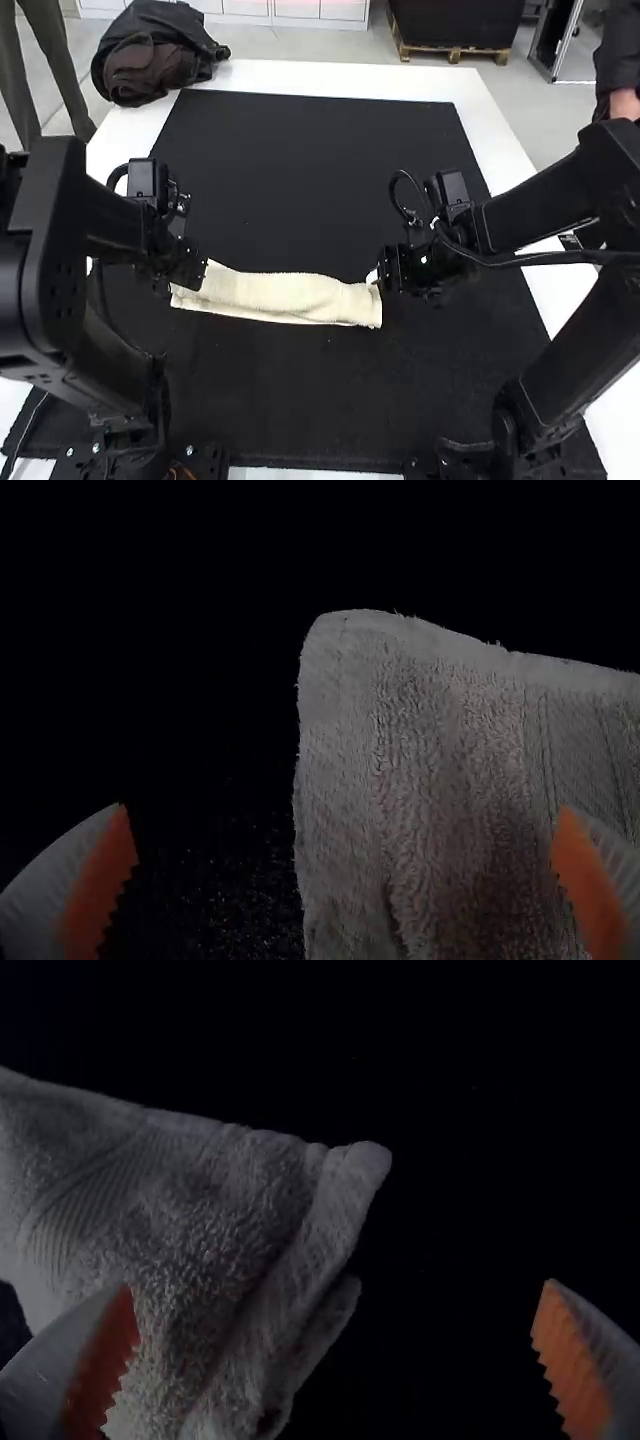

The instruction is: Fold the towel.

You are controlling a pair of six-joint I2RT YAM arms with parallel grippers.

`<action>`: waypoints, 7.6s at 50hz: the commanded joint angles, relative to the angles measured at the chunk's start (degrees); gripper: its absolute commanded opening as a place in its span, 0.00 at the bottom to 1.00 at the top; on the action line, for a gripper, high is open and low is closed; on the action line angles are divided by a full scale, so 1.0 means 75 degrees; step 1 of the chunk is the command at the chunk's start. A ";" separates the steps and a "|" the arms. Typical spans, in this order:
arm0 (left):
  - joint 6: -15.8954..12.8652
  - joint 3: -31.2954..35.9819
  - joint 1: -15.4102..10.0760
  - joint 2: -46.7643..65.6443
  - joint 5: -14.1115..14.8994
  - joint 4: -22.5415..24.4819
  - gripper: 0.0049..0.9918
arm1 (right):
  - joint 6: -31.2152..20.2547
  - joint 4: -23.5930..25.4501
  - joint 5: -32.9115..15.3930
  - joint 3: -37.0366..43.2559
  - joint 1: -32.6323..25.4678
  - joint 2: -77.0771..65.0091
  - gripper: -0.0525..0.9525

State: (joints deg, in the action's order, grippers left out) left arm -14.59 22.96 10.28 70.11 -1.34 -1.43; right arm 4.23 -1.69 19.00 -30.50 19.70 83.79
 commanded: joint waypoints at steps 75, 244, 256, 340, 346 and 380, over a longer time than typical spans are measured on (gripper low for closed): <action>0.0492 0.1134 0.0328 -0.0371 -0.0090 -0.0137 0.98 | 0.0479 0.0366 0.0724 -0.1101 0.0642 0.1156 0.95; 0.0973 0.1778 0.2566 -0.0875 -0.0782 -0.0008 0.98 | 0.1862 0.0495 0.1767 -0.4886 0.3478 0.2645 0.03; 0.0984 0.1485 0.2742 -0.1086 -0.0723 -0.0008 0.98 | 0.2038 0.0449 0.1767 -0.5625 0.3935 0.3277 0.03; 0.0973 0.0982 0.3047 -0.1847 -0.0512 -0.0512 0.98 | 0.2577 0.0507 0.1732 -1.0523 0.4990 0.6887 0.66; 0.0973 0.0982 0.3047 -0.1871 -0.0512 -0.0536 0.98 | 0.2612 0.0519 0.1743 -1.0839 0.4967 0.6875 0.89; 0.0961 0.0993 0.3012 -0.2000 -0.0512 -0.0594 0.98 | 0.1932 0.1175 0.2130 -0.9433 0.4322 0.6031 0.03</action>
State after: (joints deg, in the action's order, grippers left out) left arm -7.66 30.28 32.67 56.07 -5.96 -6.20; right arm 19.73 8.45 32.64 -103.59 51.46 132.20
